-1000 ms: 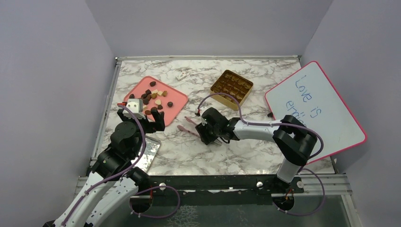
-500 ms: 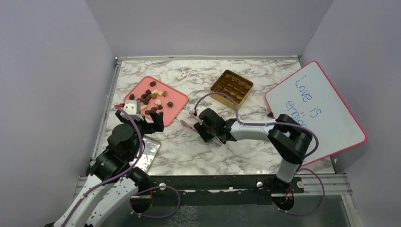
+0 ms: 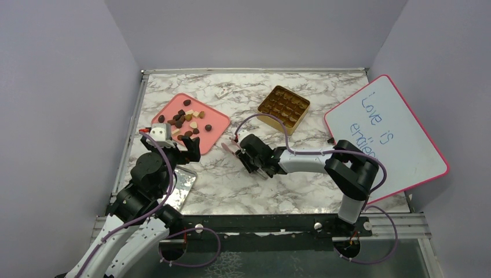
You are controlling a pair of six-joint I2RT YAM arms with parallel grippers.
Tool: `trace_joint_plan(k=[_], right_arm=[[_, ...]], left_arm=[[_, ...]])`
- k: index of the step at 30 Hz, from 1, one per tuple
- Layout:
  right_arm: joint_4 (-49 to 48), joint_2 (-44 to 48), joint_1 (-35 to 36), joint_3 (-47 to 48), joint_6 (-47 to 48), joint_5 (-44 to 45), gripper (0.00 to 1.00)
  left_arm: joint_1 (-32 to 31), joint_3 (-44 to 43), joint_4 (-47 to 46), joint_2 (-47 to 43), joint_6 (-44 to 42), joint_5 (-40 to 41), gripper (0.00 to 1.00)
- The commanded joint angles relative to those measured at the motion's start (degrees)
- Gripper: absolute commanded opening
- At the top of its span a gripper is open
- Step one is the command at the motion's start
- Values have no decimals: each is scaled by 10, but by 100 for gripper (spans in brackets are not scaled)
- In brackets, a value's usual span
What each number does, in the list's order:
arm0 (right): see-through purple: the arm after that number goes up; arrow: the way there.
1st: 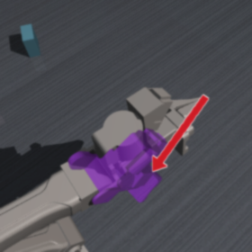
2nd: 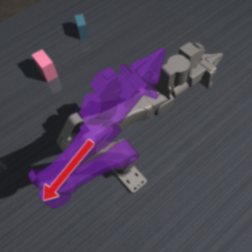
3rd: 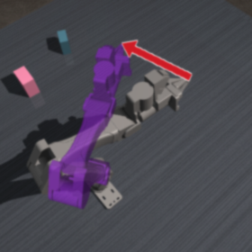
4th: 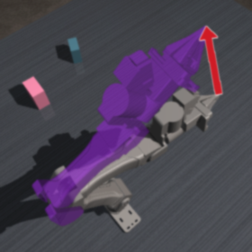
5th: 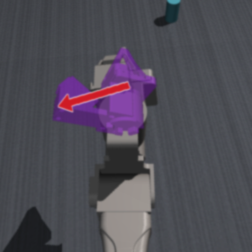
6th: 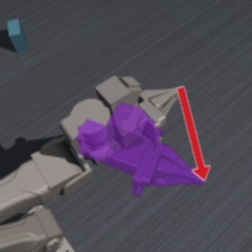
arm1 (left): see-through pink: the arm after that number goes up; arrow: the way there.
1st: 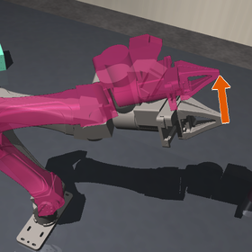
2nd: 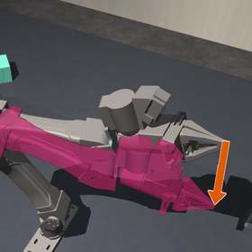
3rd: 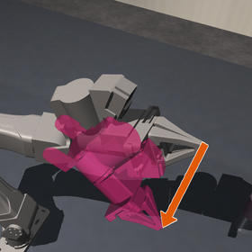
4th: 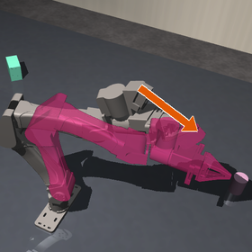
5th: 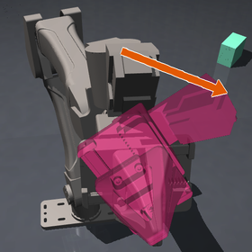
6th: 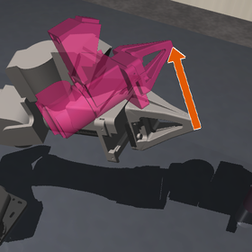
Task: Pack the chocolate
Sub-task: Pick up the clamp from the center of the board.
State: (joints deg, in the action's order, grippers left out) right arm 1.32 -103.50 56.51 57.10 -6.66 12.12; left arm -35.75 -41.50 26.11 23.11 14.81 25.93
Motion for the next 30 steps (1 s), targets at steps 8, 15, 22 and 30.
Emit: trace_joint_plan(k=[8,15,22,30], right_arm=[[0,-4,16,-20,-12,45,50],[2,0,20,-23,-4,59,52],[5,6,20,-39,-6,52,52],[3,3,20,-56,-6,60,52]], left_arm=[[-2,-1,-4,5,1,-12,99],[-2,0,-5,5,1,-11,99],[-2,0,-5,9,3,-14,99],[-2,-1,-4,24,3,-16,99]])
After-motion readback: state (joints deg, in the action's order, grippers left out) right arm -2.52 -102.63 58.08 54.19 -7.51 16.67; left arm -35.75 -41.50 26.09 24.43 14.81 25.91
